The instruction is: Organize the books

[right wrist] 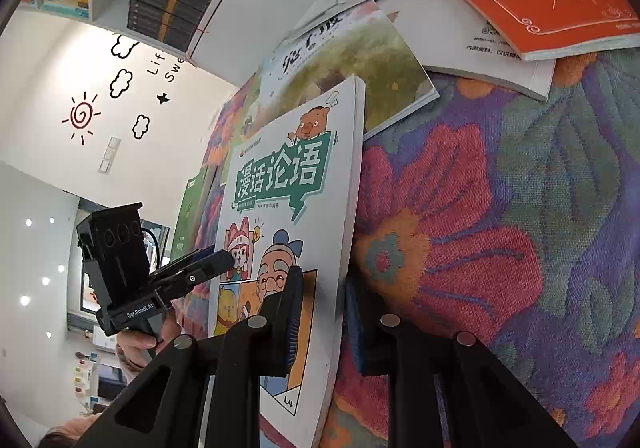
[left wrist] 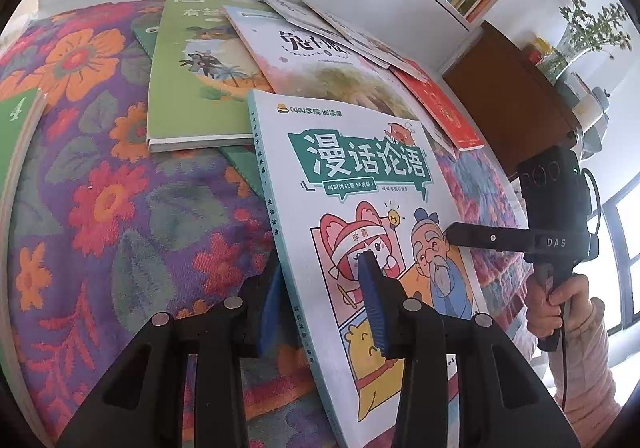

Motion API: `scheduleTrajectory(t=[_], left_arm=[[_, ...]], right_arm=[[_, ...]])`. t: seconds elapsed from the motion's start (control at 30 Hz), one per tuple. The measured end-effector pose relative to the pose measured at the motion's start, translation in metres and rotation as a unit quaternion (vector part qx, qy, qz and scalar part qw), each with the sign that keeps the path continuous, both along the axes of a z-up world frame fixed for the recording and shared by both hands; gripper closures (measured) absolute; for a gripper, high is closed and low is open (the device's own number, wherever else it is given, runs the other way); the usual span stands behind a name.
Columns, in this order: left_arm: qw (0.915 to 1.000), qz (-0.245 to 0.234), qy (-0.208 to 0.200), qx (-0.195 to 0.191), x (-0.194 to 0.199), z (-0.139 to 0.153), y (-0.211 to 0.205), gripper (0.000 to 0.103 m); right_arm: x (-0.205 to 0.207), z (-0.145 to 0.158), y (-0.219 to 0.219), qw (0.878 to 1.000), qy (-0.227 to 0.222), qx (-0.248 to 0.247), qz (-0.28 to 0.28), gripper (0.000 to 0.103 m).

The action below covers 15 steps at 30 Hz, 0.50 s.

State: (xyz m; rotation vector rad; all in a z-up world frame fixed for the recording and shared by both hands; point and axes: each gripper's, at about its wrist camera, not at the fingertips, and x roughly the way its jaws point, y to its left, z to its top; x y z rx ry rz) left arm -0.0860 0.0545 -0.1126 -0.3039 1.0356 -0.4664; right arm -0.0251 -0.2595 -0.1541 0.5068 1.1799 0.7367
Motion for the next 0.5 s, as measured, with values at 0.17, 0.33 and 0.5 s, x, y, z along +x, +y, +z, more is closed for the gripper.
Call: scheduleTrajectory(t=[0.17,0.33,0.5], left_arm=[[0.9997,0.022,0.013,0.006,-0.001,0.003,-0.004,0.067],[0.9978,0.029,0.059,0.003,0.004,0.007,-0.001,0.072],[0.998,0.013,0.046,0.041,-0.003,0.023,-0.007,0.072]], right_arm=[[-0.01,0.005,0.006,0.999,-0.016,-0.023,-0.027,0.085],[-0.012,0.015,0.013,0.998,0.003,-0.044,-0.046,0.083],[-0.023,0.044,0.027,0.998,-0.023,-0.052,-0.029,0.09]])
